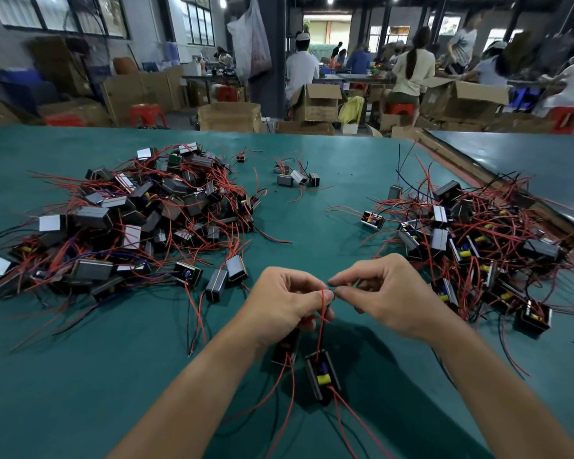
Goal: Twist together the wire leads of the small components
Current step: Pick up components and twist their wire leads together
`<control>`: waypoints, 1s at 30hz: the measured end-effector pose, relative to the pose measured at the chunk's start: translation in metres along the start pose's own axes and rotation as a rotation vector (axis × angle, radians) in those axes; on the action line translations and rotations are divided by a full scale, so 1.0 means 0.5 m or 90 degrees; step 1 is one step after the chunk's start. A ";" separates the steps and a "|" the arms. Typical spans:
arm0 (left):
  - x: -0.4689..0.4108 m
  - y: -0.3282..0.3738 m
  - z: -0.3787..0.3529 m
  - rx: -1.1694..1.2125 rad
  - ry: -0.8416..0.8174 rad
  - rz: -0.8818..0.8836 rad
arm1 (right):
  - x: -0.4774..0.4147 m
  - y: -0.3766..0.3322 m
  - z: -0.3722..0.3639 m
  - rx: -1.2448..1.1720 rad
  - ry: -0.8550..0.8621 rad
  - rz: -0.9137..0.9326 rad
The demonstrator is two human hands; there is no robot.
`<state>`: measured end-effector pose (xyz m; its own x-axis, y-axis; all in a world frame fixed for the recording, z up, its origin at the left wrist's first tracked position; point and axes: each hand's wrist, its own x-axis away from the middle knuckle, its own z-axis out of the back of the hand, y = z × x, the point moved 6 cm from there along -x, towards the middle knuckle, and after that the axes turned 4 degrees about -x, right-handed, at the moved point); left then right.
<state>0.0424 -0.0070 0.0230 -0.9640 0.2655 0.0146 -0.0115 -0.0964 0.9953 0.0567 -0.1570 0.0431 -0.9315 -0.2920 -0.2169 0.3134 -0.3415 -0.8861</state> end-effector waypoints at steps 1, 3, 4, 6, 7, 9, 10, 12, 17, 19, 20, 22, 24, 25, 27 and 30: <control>0.001 0.000 0.000 -0.001 -0.003 -0.001 | 0.001 0.001 -0.003 0.002 -0.009 -0.004; 0.003 0.002 0.000 -0.004 -0.003 -0.002 | 0.001 0.004 -0.009 0.006 -0.024 -0.013; 0.003 0.002 0.001 -0.007 0.000 -0.002 | 0.002 0.005 -0.010 0.007 -0.028 -0.017; 0.002 0.002 0.003 -0.017 0.010 -0.003 | 0.003 0.005 -0.009 0.007 -0.027 -0.019; 0.001 0.002 0.002 -0.023 0.015 -0.004 | 0.004 0.005 -0.009 0.009 -0.027 -0.019; 0.000 0.001 0.002 -0.033 0.025 -0.008 | 0.004 0.003 -0.006 0.020 -0.025 -0.015; -0.001 0.000 0.002 -0.040 0.031 -0.010 | 0.004 0.002 -0.005 0.028 -0.025 -0.013; -0.005 -0.004 0.004 -0.071 0.043 -0.014 | 0.003 0.001 -0.004 0.064 -0.024 -0.006; -0.004 -0.006 0.001 -0.239 0.078 -0.077 | 0.004 -0.001 -0.004 0.152 -0.010 0.000; 0.000 0.003 -0.001 -0.286 0.089 -0.118 | 0.002 0.003 -0.005 0.147 -0.011 -0.019; 0.003 0.009 -0.003 -0.319 0.098 -0.145 | 0.001 0.006 -0.005 0.144 -0.012 -0.031; 0.011 0.018 -0.008 -0.390 0.117 -0.190 | 0.001 0.012 -0.004 0.131 -0.018 -0.057; 0.014 0.022 -0.007 -0.403 0.128 -0.192 | 0.003 0.014 -0.005 0.096 -0.036 -0.075; 0.011 0.020 -0.004 -0.368 0.121 -0.168 | 0.005 0.013 -0.005 0.076 -0.048 -0.077; 0.003 0.012 0.001 -0.228 0.082 -0.091 | 0.006 0.008 -0.002 0.049 -0.059 -0.068; -0.005 0.002 0.003 -0.056 0.020 -0.002 | 0.004 -0.003 0.009 0.025 -0.045 -0.037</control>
<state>0.0452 -0.0062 0.0242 -0.9719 0.2354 0.0071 -0.0364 -0.1797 0.9830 0.0551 -0.1613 0.0457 -0.9337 -0.3318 -0.1349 0.2672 -0.3943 -0.8793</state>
